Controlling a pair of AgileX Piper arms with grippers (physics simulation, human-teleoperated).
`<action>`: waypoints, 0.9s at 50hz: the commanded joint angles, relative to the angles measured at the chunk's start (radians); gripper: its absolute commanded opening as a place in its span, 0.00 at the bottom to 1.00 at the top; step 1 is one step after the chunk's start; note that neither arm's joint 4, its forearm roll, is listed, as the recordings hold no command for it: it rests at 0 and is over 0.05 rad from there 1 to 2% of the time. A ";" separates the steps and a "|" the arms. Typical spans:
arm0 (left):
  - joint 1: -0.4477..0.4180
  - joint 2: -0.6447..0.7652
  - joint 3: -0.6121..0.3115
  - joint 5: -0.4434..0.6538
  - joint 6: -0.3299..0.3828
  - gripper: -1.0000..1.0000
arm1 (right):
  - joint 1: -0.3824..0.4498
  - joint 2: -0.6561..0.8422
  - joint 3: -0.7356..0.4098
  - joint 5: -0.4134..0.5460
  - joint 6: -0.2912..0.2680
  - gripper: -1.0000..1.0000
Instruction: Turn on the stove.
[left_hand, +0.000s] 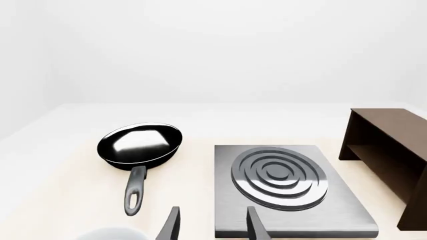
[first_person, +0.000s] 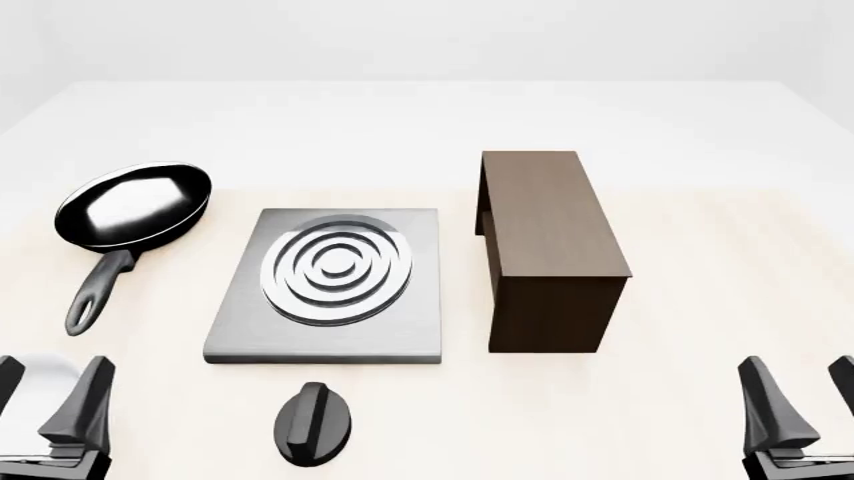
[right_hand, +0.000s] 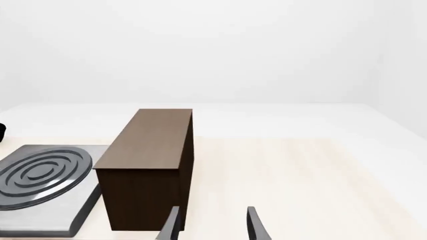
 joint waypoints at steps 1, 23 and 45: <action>0.000 0.020 -0.001 -0.011 0.002 1.00 | 0.010 0.006 -0.003 -0.002 0.001 1.00; -0.008 0.152 -0.318 0.205 0.008 1.00 | 0.010 0.006 -0.003 -0.002 0.001 1.00; -0.179 0.492 -0.644 0.449 -0.034 1.00 | 0.010 0.006 -0.003 -0.002 0.001 1.00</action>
